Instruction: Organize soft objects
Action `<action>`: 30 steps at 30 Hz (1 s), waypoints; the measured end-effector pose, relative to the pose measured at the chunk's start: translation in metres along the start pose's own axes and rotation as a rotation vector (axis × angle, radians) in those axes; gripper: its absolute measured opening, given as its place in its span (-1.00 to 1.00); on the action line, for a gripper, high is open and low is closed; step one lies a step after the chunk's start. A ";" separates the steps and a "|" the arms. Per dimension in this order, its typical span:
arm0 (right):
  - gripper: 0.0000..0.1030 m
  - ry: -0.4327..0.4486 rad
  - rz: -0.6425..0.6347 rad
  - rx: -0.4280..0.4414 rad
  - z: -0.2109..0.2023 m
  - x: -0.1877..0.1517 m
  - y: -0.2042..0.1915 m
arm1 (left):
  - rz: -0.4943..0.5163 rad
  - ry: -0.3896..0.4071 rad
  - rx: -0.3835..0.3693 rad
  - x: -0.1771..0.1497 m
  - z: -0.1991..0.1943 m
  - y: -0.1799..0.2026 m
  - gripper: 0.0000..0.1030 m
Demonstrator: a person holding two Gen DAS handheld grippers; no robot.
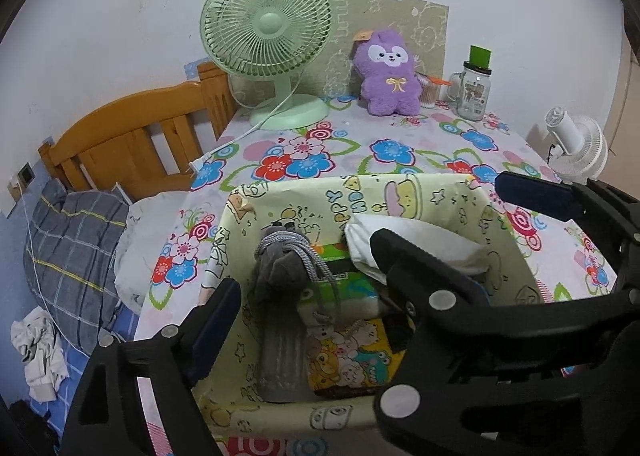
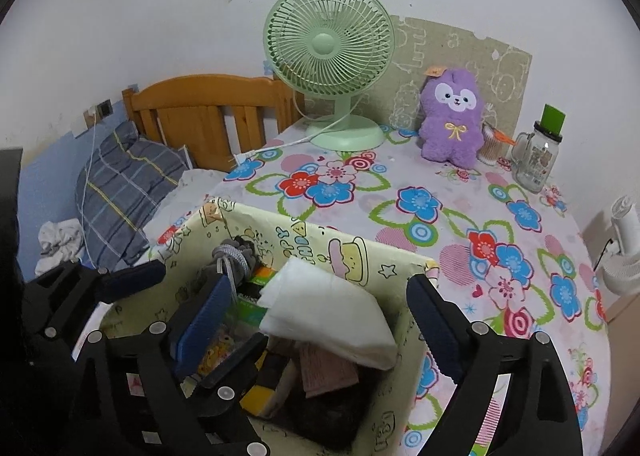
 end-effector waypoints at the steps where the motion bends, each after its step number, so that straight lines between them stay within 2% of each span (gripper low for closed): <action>1: 0.82 0.007 0.001 -0.007 -0.003 0.000 0.001 | 0.002 0.002 0.001 0.000 -0.001 0.001 0.69; 14: 0.89 0.044 0.029 -0.062 -0.028 -0.009 0.020 | 0.027 0.032 -0.012 0.001 -0.014 0.024 0.71; 30: 0.90 0.050 0.102 -0.136 -0.052 -0.024 0.056 | 0.064 0.056 -0.062 0.007 -0.022 0.063 0.71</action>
Point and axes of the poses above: each gripper's, at about its wrist camera, not at the fingertips, and z roughly the way its jaws point, y to its right, x to its top, the point moved 5 cm from there along z, roughly the way its jaws point, and after that the axes turned 8 degrees about z, right-handed, at the moved point
